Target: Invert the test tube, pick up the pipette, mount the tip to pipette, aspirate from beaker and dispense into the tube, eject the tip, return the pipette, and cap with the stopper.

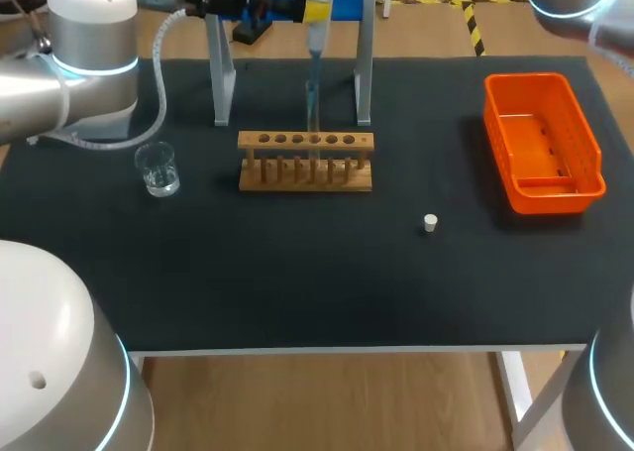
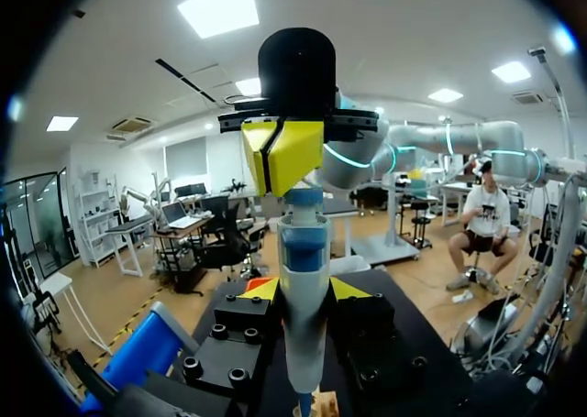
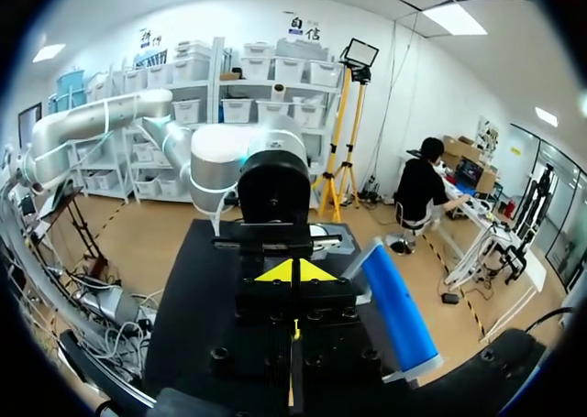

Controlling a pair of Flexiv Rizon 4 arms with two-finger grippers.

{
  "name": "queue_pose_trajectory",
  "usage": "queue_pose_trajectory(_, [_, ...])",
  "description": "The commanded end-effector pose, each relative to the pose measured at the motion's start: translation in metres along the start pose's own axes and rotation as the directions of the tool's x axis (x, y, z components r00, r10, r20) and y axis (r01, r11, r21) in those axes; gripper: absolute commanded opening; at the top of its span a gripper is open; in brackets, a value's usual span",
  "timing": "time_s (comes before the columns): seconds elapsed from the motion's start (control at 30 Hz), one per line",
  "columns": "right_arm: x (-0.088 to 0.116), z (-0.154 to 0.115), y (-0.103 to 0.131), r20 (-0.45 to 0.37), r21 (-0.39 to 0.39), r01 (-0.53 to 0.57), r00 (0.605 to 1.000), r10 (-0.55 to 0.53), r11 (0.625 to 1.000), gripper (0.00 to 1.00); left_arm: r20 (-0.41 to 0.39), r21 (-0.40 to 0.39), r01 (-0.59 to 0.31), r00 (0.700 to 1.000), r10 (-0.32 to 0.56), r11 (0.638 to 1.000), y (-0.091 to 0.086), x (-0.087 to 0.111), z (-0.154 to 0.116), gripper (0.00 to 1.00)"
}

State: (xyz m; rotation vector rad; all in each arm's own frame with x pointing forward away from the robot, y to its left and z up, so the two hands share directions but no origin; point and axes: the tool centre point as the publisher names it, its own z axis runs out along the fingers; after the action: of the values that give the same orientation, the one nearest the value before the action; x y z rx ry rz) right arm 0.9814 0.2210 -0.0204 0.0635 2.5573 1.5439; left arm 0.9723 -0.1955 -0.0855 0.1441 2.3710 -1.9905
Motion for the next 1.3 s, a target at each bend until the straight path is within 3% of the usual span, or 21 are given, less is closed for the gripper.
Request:
queue_pose_trajectory(0.03, [0.007,-0.017,0.000,-0.001,-0.038,0.023,1.000,-0.023,0.999,0.00,-0.002,-0.003,0.001,1.000,-0.001,1.000,-0.003,-0.001,-0.002,0.00])
queue_pose_trajectory(0.07, [0.008,-0.021,0.000,-0.001,-0.045,0.026,1.000,-0.027,0.999,0.00,-0.002,-0.003,0.001,1.000,-0.001,1.000,-0.003,-0.001,-0.002,0.00])
queue_pose_trajectory(0.1, [0.009,-0.025,0.000,-0.002,-0.051,0.034,0.999,-0.034,0.998,0.19,-0.002,-0.003,0.001,1.000,-0.001,1.000,-0.003,-0.001,-0.002,0.00])
queue_pose_trajectory(0.13, [0.011,-0.029,-0.002,0.000,-0.047,0.043,0.999,-0.043,0.998,0.46,-0.002,-0.003,0.001,1.000,-0.001,1.000,-0.003,-0.001,-0.002,0.00])
queue_pose_trajectory(0.17, [0.013,-0.033,-0.004,0.002,-0.045,0.049,0.999,-0.049,0.998,1.00,-0.002,-0.003,0.001,1.000,-0.001,1.000,-0.003,-0.001,-0.002,0.00])
queue_pose_trajectory(0.47, [0.030,-0.075,-0.039,-0.014,-0.072,0.058,0.998,-0.059,0.996,1.00,-0.002,-0.003,0.001,1.000,-0.001,1.000,-0.003,-0.001,-0.002,0.00])
queue_pose_trajectory(0.67, [0.039,-0.092,-0.071,-0.030,-0.110,0.132,0.990,-0.136,0.985,1.00,-0.002,-0.003,0.001,1.000,-0.001,1.000,-0.003,-0.001,-0.002,0.00])
queue_pose_trajectory(0.97, [0.045,-0.075,-0.145,-0.122,-0.162,0.162,0.976,-0.182,0.973,1.00,-0.002,-0.003,0.001,1.000,-0.001,1.000,-0.003,-0.001,-0.002,0.00])
queue_pose_trajectory(1.3, [0.047,-0.029,-0.207,-0.154,-0.166,0.167,0.969,-0.193,0.972,1.00,-0.002,-0.003,0.001,1.000,-0.001,1.000,-0.003,-0.001,-0.002,0.00])
